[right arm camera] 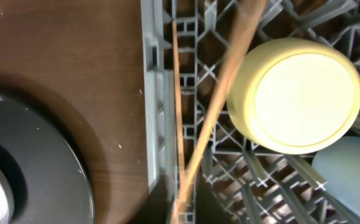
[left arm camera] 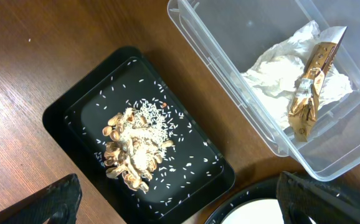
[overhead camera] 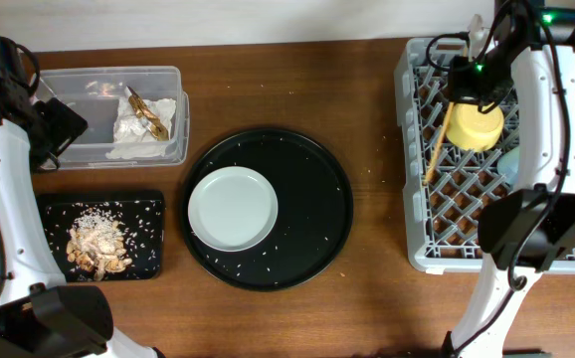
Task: Sort waste into correct bins and load items into the dishwasher rack
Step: 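Grasp the white plate edge with the right gripper and lift it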
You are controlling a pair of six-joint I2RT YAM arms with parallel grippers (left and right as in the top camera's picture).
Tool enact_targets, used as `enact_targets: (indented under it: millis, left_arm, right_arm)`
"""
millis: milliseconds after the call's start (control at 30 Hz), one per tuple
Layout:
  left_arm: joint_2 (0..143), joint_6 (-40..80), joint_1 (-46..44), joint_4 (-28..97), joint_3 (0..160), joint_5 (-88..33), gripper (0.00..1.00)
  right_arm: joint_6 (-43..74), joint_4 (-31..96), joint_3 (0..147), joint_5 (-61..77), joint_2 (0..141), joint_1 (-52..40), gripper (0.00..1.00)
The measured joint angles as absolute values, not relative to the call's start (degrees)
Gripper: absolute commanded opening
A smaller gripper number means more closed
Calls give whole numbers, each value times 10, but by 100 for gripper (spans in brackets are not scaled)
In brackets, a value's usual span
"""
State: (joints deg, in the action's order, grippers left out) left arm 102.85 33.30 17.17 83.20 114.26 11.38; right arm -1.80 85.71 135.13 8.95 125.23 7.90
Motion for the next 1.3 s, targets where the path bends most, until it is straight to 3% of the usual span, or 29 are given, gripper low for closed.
enact_targets:
  millis: [67,200,300,333,367,467,500,533,667,733,1100,1133,1200,1300]
  left_arm:
    - [1028,333,172,832,1143,114,99]
    - [1028,333,172,832,1143,114,99]
    - [1028,333,172,832,1143,114,99]
    - [1028,333,172,832,1143,114,99]
    - [1028,333,172,832,1143,114,99]
    - [1028,333,172,832,1143,114,99]
    - [1028,333,172,832,1143,114,99]
    - [1028,333,172,832,1143,114,99]
    - [1028,333,172,832,1143,114,99]
    - [1028,333,172,832,1143,114,99]
    - [1028,333,172,832,1143,114,99]
    - [1028,333,172,832,1143,114,99]
    - [1028,333,172,832,1143,114,99]
    - [1028,333,172,832,1143,114,99]
  right_arm:
    - [-19,861,1351,95,1260,79,52]
    - [-15,877,1351,107,1260,67,53]
    - [-14,913,1351,163,1261,8,55]
    - [-14,915,1351,180,1261,-24,82]
    - [-12,916,1351,186,1261,-58,98]
    - [-1,893,1351,187,1262,-189,98]
    - [23,880,1351,162,1266,-243,95]
    - [57,870,1351,128,1273,-282,72]
    - [150,842,1351,48,1340,-369,57]
    - [174,840,1351,39,1381,-382,40]
    - [209,830,1351,39,1476,-382,31]
    - [210,828,1351,39,1478,-382,19]
    - [212,824,1351,39,1479,-382,10]
    - [212,824,1351,39,1479,-382,14]
